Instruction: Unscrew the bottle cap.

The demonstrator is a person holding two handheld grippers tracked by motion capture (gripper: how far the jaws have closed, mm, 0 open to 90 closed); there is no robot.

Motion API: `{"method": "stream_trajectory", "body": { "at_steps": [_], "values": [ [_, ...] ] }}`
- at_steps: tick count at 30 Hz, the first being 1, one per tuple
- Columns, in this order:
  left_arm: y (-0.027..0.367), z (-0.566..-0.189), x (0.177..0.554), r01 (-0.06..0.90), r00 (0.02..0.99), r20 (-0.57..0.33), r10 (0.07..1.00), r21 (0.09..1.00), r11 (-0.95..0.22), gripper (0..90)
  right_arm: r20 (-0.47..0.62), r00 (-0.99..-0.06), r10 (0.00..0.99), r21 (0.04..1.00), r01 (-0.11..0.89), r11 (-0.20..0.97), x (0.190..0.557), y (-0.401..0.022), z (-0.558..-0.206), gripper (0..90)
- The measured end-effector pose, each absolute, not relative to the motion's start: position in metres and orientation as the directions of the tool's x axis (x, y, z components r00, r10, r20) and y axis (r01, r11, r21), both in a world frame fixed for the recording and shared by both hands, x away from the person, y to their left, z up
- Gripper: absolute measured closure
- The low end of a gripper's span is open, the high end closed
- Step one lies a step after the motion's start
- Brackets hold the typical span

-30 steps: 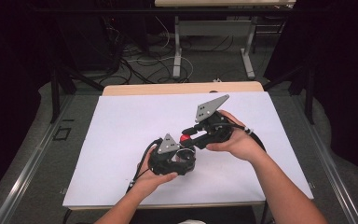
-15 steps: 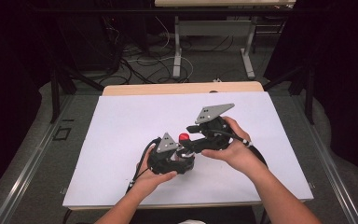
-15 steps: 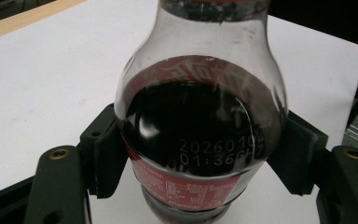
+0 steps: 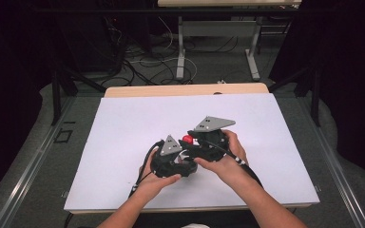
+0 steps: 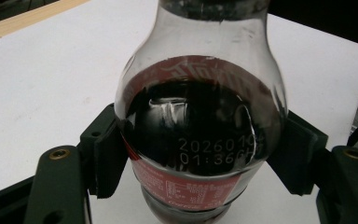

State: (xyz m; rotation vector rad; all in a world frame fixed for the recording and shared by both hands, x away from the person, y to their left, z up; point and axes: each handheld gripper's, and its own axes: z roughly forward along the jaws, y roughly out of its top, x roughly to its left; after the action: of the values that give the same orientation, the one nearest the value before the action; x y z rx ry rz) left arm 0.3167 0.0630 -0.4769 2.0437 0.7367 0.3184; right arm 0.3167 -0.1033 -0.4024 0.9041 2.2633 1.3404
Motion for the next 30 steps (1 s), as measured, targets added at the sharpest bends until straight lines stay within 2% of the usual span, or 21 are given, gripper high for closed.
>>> {"method": "stream_trajectory", "body": {
  "at_steps": [3, 7, 11, 12, 13, 15, 16, 18, 21, 22, 24, 25, 28, 30],
  "values": [
    [0.064, -0.477, 0.317, 0.380, 0.784, -0.057, 0.618, 0.832, -0.405, 30.3, 0.018, -0.732, 0.681, 0.872, 0.345, 0.347, 0.316, -0.105, -0.401, 58.1],
    [0.065, -0.476, 0.318, 0.373, 0.794, -0.053, 0.606, 0.830, -0.415, 30.4, 0.018, -0.776, 0.631, 0.867, 0.327, 0.377, 0.318, -0.110, -0.398, 60.4],
    [0.064, -0.477, 0.317, 0.374, 0.795, -0.056, 0.605, 0.829, -0.415, 30.3, 0.043, -0.867, 0.497, 0.843, 0.299, 0.448, 0.335, -0.118, -0.394, 60.8],
    [0.064, -0.477, 0.317, 0.375, 0.795, -0.060, 0.604, 0.830, -0.412, 30.3, 0.043, -0.867, 0.497, 0.843, 0.299, 0.448, 0.335, -0.118, -0.394, 60.8],
    [0.064, -0.477, 0.318, 0.377, 0.796, -0.064, 0.602, 0.831, -0.410, 30.4, 0.050, -0.907, 0.418, 0.831, 0.271, 0.486, 0.346, -0.122, -0.392, 60.9],
    [0.064, -0.478, 0.318, 0.370, 0.801, -0.059, 0.596, 0.832, -0.414, 30.3, 0.019, -0.947, 0.321, 0.816, 0.200, 0.543, 0.354, -0.123, -0.389, 60.9],
    [0.064, -0.477, 0.318, 0.367, 0.800, -0.052, 0.598, 0.831, -0.418, 30.4, 0.038, -0.952, 0.303, 0.812, 0.207, 0.546, 0.357, -0.123, -0.389, 60.8],
    [0.064, -0.477, 0.318, 0.364, 0.798, -0.051, 0.600, 0.834, -0.414, 30.4, -0.011, -0.972, 0.233, 0.802, 0.130, 0.583, 0.361, -0.123, -0.386, 60.4],
    [0.065, -0.476, 0.318, 0.370, 0.794, -0.060, 0.604, 0.836, -0.405, 30.3, -0.010, -0.968, 0.251, 0.798, 0.144, 0.585, 0.360, -0.121, -0.384, 58.7],
    [0.065, -0.476, 0.318, 0.375, 0.794, -0.062, 0.605, 0.833, -0.407, 30.3, 0.009, -0.951, 0.310, 0.814, 0.187, 0.550, 0.355, -0.119, -0.384, 50.2],
    [0.067, -0.476, 0.319, 0.371, 0.789, -0.050, 0.612, 0.833, -0.410, 30.3, 0.016, -0.941, 0.339, 0.814, 0.209, 0.542, 0.352, -0.118, -0.384, 49.7],
    [0.067, -0.476, 0.319, 0.376, 0.787, -0.055, 0.614, 0.832, -0.408, 30.3, -0.005, -0.907, 0.421, 0.824, 0.235, 0.516, 0.343, -0.117, -0.384, 49.5],
    [0.067, -0.476, 0.319, 0.380, 0.782, -0.055, 0.620, 0.831, -0.406, 30.3, 0.019, -0.881, 0.473, 0.836, 0.274, 0.476, 0.336, -0.116, -0.386, 50.1],
    [0.066, -0.476, 0.319, 0.378, 0.783, -0.055, 0.619, 0.833, -0.404, 30.3, -0.003, -0.858, 0.513, 0.843, 0.274, 0.462, 0.328, -0.112, -0.388, 52.4]
  ]
}}
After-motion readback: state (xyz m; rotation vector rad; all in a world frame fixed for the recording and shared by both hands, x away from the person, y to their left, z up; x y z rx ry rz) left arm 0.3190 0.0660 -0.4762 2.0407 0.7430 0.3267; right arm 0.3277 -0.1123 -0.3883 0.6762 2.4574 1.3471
